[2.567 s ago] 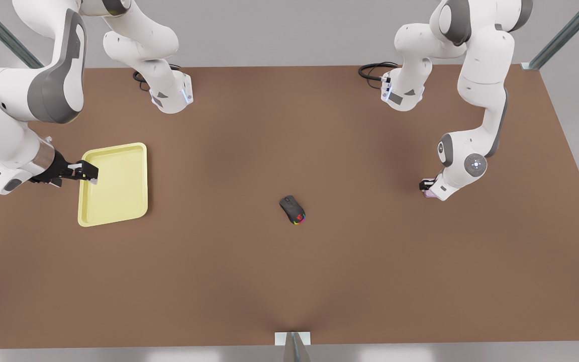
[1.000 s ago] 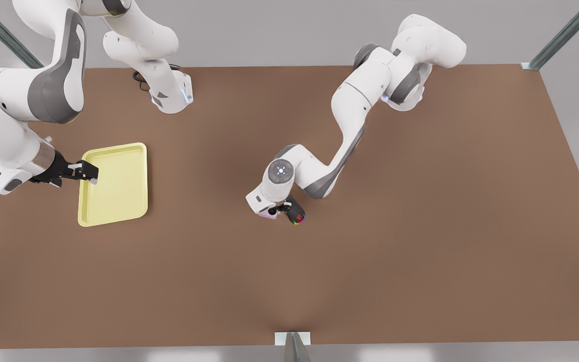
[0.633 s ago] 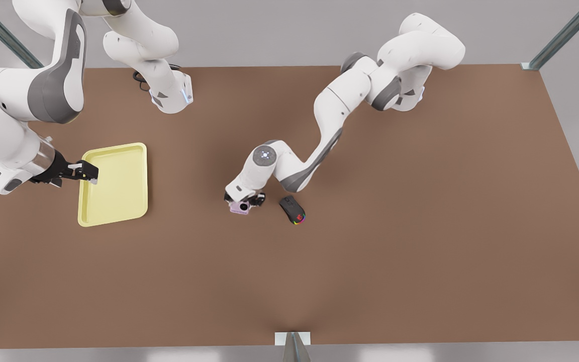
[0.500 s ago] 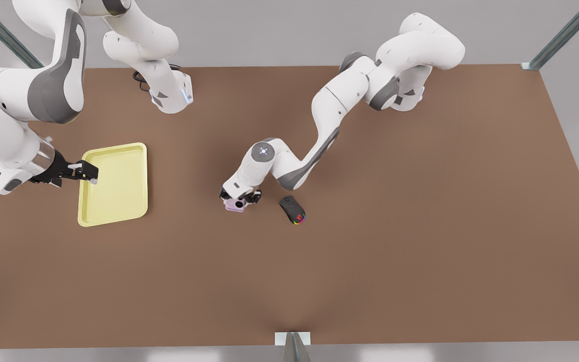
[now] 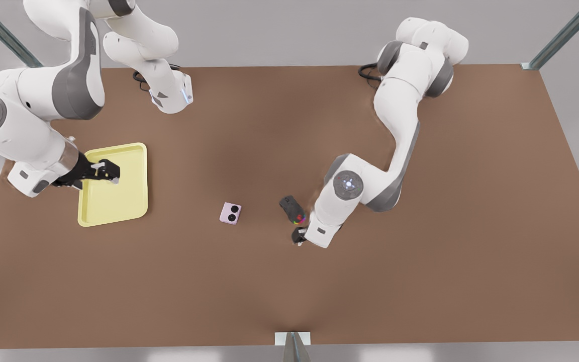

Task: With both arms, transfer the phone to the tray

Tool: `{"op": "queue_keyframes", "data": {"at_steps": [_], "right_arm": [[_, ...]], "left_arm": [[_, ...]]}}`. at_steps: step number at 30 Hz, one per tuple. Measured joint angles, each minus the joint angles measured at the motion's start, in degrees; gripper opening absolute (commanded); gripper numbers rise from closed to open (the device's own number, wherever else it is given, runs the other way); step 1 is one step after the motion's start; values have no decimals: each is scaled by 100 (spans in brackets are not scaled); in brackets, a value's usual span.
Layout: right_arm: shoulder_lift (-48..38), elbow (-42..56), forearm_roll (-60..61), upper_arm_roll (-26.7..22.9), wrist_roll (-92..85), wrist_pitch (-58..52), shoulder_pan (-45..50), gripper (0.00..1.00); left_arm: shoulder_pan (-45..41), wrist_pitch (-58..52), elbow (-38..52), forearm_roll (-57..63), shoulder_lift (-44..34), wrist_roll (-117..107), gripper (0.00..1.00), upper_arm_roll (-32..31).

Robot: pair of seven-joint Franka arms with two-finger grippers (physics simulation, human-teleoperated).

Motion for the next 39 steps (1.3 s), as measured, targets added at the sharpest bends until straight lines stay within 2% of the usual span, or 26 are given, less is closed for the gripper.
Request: {"op": "queue_keyframes", "data": {"at_steps": [2,4,5,7,8,10,23,26,30,39], "right_arm": [[262,-1,48,86,239,-3,789,100],[774,155,248,159,528,69,1304,100],[984,191,337,172,685,138,1471,100],[1278,212,443,176,980,261,1598,100],[1376,205,491,177,1143,346,1610,100],[1540,186,610,179,1504,515,1674,100],[2522,-254,926,-12,3825,1891,2199,100],[2542,-734,1007,-39,4287,2338,2229,100],[2551,-910,1043,-264,4727,2823,2257,100],[2668,-1661,910,-259,5420,3681,2463,100]], "left_arm": [[201,-817,-128,-5,-648,456,100,829],[294,-1506,-232,3,-1239,914,100,1340],[634,-1776,-520,36,-1725,1125,100,1093],[1674,-2159,-1238,415,-2638,1514,100,-39],[1955,-2236,-1667,568,-3016,1693,100,-318],[2153,-2348,-2017,775,-3299,2025,100,-511],[2232,-2696,-2150,1015,-3067,3473,100,-536],[2233,-2726,-2145,1013,-3016,3683,100,-536],[2232,-2739,-2142,1006,-2961,3914,100,-536],[2231,-2735,-2130,1007,-2888,4275,100,-529]]}}
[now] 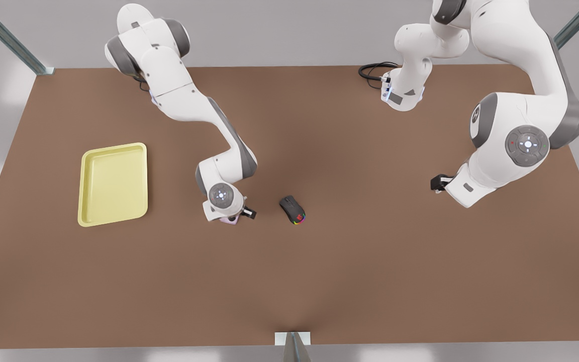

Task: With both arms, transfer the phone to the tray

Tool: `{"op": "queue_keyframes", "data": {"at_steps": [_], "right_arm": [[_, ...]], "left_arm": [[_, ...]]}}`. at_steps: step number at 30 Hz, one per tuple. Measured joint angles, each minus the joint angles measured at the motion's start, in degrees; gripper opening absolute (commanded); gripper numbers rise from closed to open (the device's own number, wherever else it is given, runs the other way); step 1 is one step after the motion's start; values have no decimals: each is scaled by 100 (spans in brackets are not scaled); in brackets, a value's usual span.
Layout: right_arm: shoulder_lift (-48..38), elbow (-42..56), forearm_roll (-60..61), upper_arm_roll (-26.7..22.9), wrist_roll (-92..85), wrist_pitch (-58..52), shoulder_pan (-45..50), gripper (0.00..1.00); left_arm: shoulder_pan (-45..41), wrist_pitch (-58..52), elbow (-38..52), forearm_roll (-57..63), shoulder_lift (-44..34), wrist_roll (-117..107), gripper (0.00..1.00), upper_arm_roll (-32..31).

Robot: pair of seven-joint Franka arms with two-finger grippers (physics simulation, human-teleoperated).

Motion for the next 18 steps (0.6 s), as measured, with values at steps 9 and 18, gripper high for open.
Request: {"op": "queue_keyframes", "data": {"at_steps": [9,18], "right_arm": [[-339,-565,-228,2,-71,455,-16,100],[-346,-1012,-257,2,-600,816,-68,100]], "left_arm": [[-16,-20,4,9,25,178,100,-6],[-16,-12,5,21,77,266,100,-7]]}}
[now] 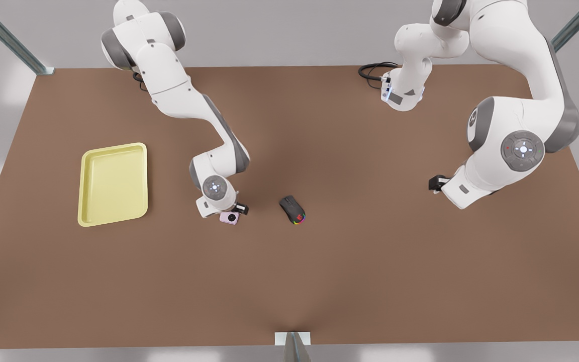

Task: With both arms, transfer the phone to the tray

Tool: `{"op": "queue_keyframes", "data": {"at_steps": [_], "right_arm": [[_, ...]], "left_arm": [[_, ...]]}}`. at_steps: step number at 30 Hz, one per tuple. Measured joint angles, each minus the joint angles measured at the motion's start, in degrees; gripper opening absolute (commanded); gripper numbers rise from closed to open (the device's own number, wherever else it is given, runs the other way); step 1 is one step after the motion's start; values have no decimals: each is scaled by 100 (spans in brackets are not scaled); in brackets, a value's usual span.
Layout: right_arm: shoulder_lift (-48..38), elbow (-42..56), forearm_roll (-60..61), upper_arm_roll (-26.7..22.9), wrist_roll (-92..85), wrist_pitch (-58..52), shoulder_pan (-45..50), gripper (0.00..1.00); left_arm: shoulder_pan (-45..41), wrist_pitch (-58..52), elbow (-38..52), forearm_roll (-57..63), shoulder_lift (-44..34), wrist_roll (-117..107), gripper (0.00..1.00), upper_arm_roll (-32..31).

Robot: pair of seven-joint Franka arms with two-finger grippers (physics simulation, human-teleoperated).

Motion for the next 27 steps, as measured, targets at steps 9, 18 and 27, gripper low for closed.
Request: {"op": "queue_keyframes", "data": {"at_steps": [9,18,27], "right_arm": [[83,-139,1,0,-540,488,8,100],[165,-220,11,0,-870,682,22,100],[208,-196,79,1,-1064,783,21,77]], "left_arm": [[-9,16,0,10,11,53,100,0],[-9,31,0,18,92,87,100,0],[-2,37,0,27,107,109,100,0]]}}
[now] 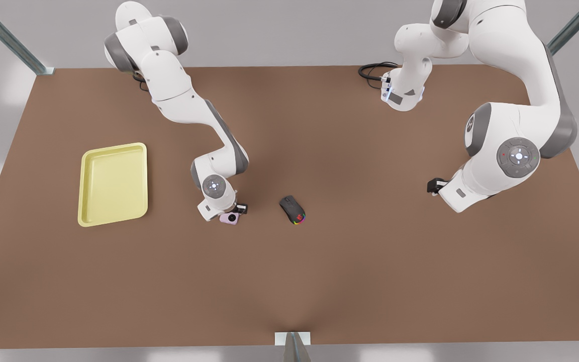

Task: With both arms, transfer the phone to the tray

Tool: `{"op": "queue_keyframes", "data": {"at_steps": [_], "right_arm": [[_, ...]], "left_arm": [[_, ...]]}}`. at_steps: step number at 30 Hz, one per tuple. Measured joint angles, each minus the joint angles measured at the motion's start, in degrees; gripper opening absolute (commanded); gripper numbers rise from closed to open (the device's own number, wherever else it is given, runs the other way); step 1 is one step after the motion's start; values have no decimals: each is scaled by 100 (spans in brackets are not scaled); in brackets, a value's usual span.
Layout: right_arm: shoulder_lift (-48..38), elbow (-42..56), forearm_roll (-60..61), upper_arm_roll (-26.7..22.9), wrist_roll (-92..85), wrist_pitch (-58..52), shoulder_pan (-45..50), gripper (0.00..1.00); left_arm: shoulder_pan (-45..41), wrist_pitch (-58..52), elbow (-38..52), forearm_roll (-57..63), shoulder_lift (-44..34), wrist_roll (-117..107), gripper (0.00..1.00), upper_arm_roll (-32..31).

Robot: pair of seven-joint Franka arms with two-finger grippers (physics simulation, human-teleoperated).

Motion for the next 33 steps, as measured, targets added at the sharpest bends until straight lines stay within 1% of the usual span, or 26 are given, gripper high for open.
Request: {"op": "queue_keyframes", "data": {"at_steps": [4,6,10,13,15,17,19,23,24,25,26,29,30,32,33], "right_arm": [[-96,17,14,2,-75,-14,-8,77],[-369,-112,16,1,-111,-50,-91,77],[-1462,-1222,7,-3,-282,-85,-896,77],[-2329,-2338,-5,-16,-557,-85,-1534,77],[-2591,-2783,-17,-28,-805,-85,-2030,77],[-2687,-2993,-63,-56,-1075,-91,-2520,77],[-2699,-3060,-194,-157,-1371,-95,-2992,77],[-2501,-3032,-482,-844,-2004,-86,-3257,77],[-2457,-2998,-610,-1036,-2156,-75,-3258,87],[-2414,-2990,-718,-1153,-2290,-63,-3283,100],[-2390,-2985,-801,-1212,-2416,-55,-3286,100],[-2381,-2977,-945,-1264,-2757,-47,-3266,100],[-2500,-2953,-973,-1259,-2857,-72,-3233,100],[-2896,-2360,-1009,-1182,-2997,-441,-2871,100],[-3093,-1974,-1022,-913,-3017,-702,-2709,100]], "left_arm": [[2,1,3,1,17,7,100,0],[-3,1,7,0,18,9,100,0],[-7,1,9,-5,18,14,100,0],[-43,-1,9,-19,13,15,100,-5],[-58,0,10,-31,17,16,100,-8],[-63,0,9,-38,18,16,100,-9],[-60,1,12,-38,18,16,100,-9],[-59,1,14,-15,18,18,100,-8],[-59,1,15,-13,18,18,100,-9],[-59,1,15,-12,18,19,100,-8],[-60,1,15,-11,18,19,100,-6],[-60,2,16,-1,20,20,100,-3],[-59,3,17,2,22,20,100,-2],[-59,5,17,6,19,21,100,0],[-59,6,17,9,19,21,100,-1]]}}
